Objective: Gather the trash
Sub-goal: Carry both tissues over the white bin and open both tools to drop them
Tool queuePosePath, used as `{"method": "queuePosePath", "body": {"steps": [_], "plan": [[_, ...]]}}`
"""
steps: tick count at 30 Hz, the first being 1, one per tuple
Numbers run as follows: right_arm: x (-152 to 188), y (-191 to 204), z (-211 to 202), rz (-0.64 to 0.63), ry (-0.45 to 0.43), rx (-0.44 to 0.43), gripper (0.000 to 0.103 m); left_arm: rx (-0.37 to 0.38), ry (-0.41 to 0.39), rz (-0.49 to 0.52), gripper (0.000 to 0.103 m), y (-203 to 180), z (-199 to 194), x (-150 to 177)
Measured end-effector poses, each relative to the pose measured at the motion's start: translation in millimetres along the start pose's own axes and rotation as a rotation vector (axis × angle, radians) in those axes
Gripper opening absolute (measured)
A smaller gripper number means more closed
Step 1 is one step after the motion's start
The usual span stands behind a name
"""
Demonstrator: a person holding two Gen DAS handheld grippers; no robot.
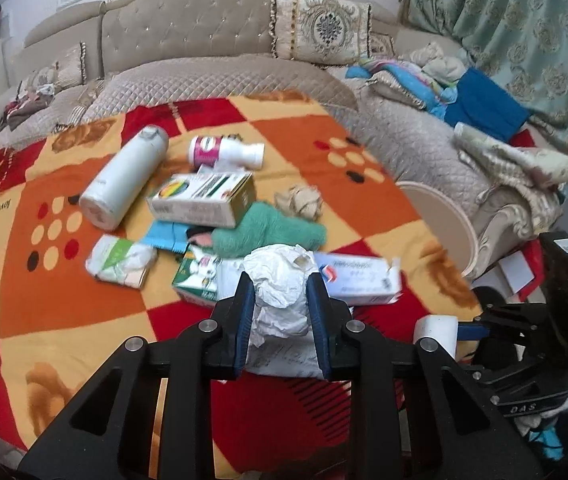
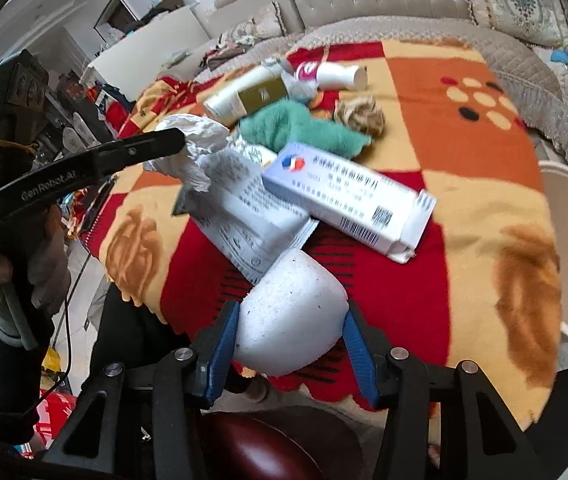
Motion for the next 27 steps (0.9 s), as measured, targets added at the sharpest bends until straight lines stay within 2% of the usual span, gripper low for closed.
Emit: {"method": "queuePosePath", "body": {"steps": [4,7,13,18,25,27], "plan": [[-12.2,-10.7,-23.3,0.003,-0.055,0.026,0.050,0.035,-0.015,0.040,0.024,-28.9,-2.2,-16.5],[-23.6,-35.9,-45.0,0.029,-0.103,0.080,0.050,0.083,-0.012,0.076,0.024,-66.3,5.9,-27.1],[-36.8,-121.9,-91.1,0.150,-0.174,0.241,0.052,0.137,0.028,0.119,0.024,-141.3,39.4,-45.3],[-32.3,-199.7,-110.0,0.267,-0.172,0.358,0.053,0.168,0.080,0.141,0.024,-198.8,75.0,-55.9],[-19.7,-270.3,-112.9,0.364,-0.144,0.410,0.053,0.186,0.120,0.122,0.025,-246.8,115.1,-72.8],[-18.7,-282.8,-112.1,0.383,-0.148,0.418,0.058,0.206,0.130,0.109,0.027,-257.0,128.0,-75.8]]}}
Point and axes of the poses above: each gripper's, at about its wrist camera, not at the fingertips, and z roughly the way its jaws point, y to its left, x to its underside, the point moved 10 cm from there along z, roughly the way its jaws point, and after that the axes turned 10 degrees about -x, right-handed, at the moved point
